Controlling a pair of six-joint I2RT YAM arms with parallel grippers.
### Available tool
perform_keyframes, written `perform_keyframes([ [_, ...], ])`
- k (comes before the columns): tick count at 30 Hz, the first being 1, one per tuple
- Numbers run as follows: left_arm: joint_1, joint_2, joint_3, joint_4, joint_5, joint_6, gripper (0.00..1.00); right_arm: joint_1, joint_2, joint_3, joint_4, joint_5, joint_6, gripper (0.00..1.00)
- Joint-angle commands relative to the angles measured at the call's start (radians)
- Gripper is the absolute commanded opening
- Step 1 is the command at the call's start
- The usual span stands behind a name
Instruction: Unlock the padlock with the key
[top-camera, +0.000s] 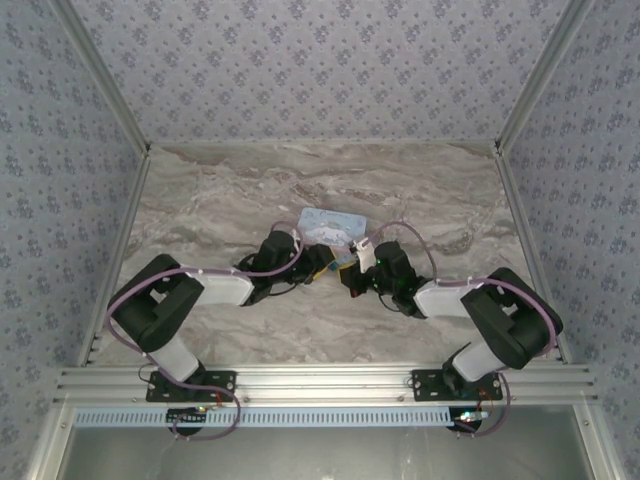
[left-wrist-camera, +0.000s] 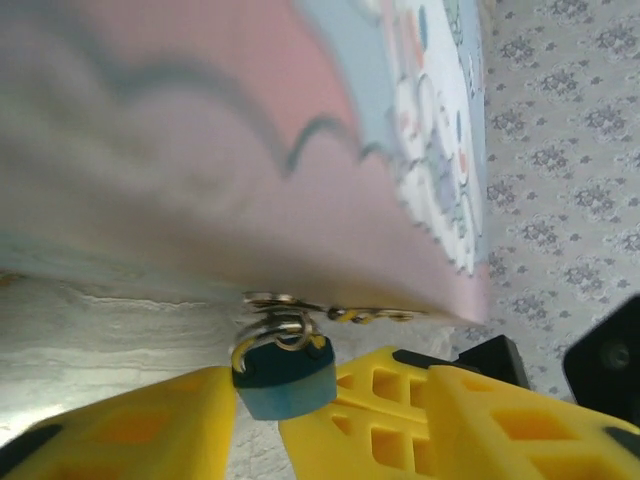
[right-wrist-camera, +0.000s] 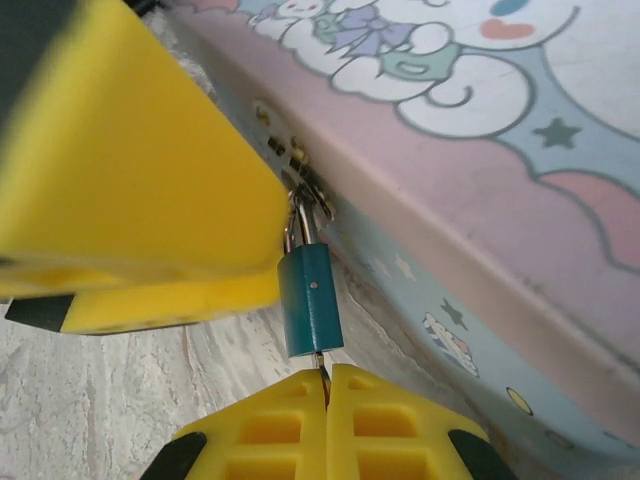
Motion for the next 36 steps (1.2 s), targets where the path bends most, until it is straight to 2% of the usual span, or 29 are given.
perform_keyframes([
  [1,0.005,-0.061,-0.008,0.051,-0.019,0.012,0.6,0.004,0.004,-0.011,0.012,0.023,0.049,0.0],
  [8,0.008,-0.272,-0.016,-0.146,-0.11,0.12,0.73,0.004,0.0,-0.003,-0.013,0.014,0.124,0.0],
  [14,0.015,-0.512,-0.021,-0.363,-0.295,0.266,0.83,0.01,-0.006,0.0,-0.027,0.013,0.242,0.0],
  [16,0.014,-0.574,-0.048,-0.357,-0.336,0.301,0.84,0.017,-0.01,-0.003,-0.026,0.016,0.282,0.0],
  [20,0.015,-0.679,-0.138,-0.238,-0.395,0.395,0.84,0.035,-0.02,-0.003,-0.02,0.019,0.356,0.0],
  [26,0.016,-0.816,-0.209,-0.257,-0.523,0.518,0.84,0.074,-0.03,0.01,-0.042,0.059,0.365,0.0],
  [29,0.027,-0.852,-0.211,-0.371,-0.514,0.503,0.84,0.082,-0.028,0.019,-0.048,0.069,0.395,0.0],
  [32,0.046,-0.851,-0.18,-0.549,-0.456,0.445,0.84,0.088,-0.028,0.021,-0.041,0.077,0.434,0.0],
  [36,0.062,-0.84,-0.255,-0.531,-0.341,0.311,0.82,0.097,-0.029,0.025,-0.036,0.082,0.517,0.0],
])
